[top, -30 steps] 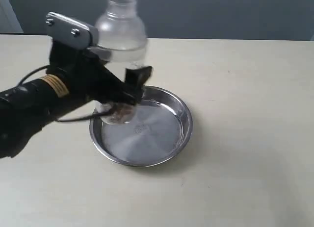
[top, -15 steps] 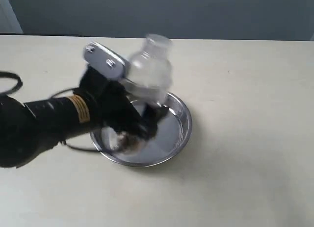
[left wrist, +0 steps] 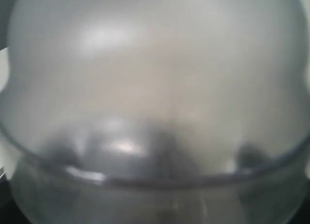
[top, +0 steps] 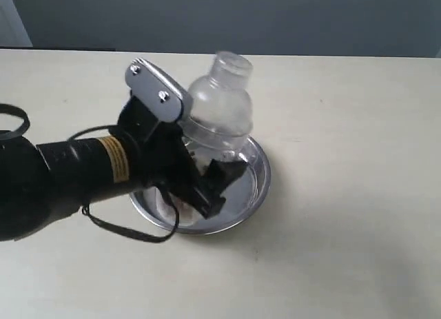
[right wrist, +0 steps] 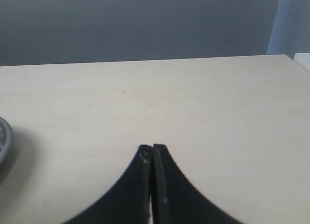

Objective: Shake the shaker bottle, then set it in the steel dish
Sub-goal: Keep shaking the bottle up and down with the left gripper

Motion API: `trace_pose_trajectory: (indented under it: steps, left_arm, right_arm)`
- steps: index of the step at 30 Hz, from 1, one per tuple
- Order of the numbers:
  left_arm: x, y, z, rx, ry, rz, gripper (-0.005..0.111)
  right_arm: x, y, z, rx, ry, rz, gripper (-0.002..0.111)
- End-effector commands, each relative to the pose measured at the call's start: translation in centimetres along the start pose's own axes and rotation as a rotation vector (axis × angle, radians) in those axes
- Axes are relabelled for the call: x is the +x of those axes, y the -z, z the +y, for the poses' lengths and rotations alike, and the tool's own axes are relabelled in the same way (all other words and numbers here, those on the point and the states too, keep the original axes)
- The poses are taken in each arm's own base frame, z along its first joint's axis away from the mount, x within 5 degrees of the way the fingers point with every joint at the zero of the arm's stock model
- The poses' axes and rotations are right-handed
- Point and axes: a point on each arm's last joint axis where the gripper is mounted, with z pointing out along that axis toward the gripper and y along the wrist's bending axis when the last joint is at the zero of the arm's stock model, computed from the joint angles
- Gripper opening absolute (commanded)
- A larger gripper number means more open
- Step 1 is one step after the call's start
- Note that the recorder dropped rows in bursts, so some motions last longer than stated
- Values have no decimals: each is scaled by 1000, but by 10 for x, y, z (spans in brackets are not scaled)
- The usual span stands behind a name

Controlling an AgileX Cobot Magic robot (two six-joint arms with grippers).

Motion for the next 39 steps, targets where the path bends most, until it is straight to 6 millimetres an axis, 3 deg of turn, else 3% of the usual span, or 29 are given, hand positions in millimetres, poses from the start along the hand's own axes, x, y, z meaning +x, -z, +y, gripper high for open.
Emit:
trace_pose_trajectory:
  steps: [1, 2, 4, 5, 9, 11, 15, 17, 18, 22, 24, 27, 28, 29, 31, 34, 35, 37, 39]
  left_arm:
    - [-2, 3, 41, -244, 441, -112, 0]
    - [-2, 2, 36, -213, 386, -92, 0]
    - [-5, 3, 4, 8, -22, -36, 0]
    - [-5, 4, -4, 63, -101, -32, 0]
    - [6, -8, 29, -160, 336, -52, 0]
    - [-8, -4, 30, -143, 283, -116, 0]
    - [-70, 32, 17, -22, 67, -351, 0]
    - [-81, 44, 21, -49, 69, -399, 0]
    - [-72, 40, 24, -66, 110, -354, 0]
    - [6, 1, 40, -186, 285, -55, 0]
    - [1, 0, 37, -160, 258, -116, 0]
    - [-53, 24, 10, 40, -22, -429, 0]
    - [-74, 39, 6, 65, -86, -528, 0]
    - [-83, 45, 7, 50, -76, -548, 0]
    - [-72, 35, 17, -29, 47, -431, 0]
    - [-7, -7, 28, -98, 136, -123, 0]
    - [3, -14, 29, -98, 149, -95, 0]
    - [3, -16, 22, -60, 141, -108, 0]
    - [-19, -5, 15, -3, 103, -230, 0]
  right_arm:
    - [-1, 0, 0, -1, 2, -14, -1]
    - [-1, 0, 0, -1, 2, -14, -1]
    - [-1, 0, 0, -1, 2, -14, -1]
    - [-1, 0, 0, -1, 2, -14, -1]
    - [-1, 0, 0, -1, 2, -14, -1]
    - [-1, 0, 0, -1, 2, -14, -1]
    - [-1, 0, 0, -1, 2, -14, -1]
    - [-1, 0, 0, -1, 2, -14, -1]
    - [-1, 0, 0, -1, 2, -14, -1]
    - [-1, 0, 0, -1, 2, -14, -1]
    - [-1, 0, 0, -1, 2, -14, -1]
    - [-1, 0, 0, -1, 2, -14, -1]
    - [-1, 0, 0, -1, 2, -14, -1]
    - [-1, 0, 0, -1, 2, -14, -1]
    - [-1, 0, 0, -1, 2, -14, -1]
    - [-1, 0, 0, -1, 2, -14, -1]
    - [-1, 0, 0, -1, 2, -14, -1]
    - [-1, 0, 0, -1, 2, -14, -1]
    - [-1, 0, 0, -1, 2, -14, -1]
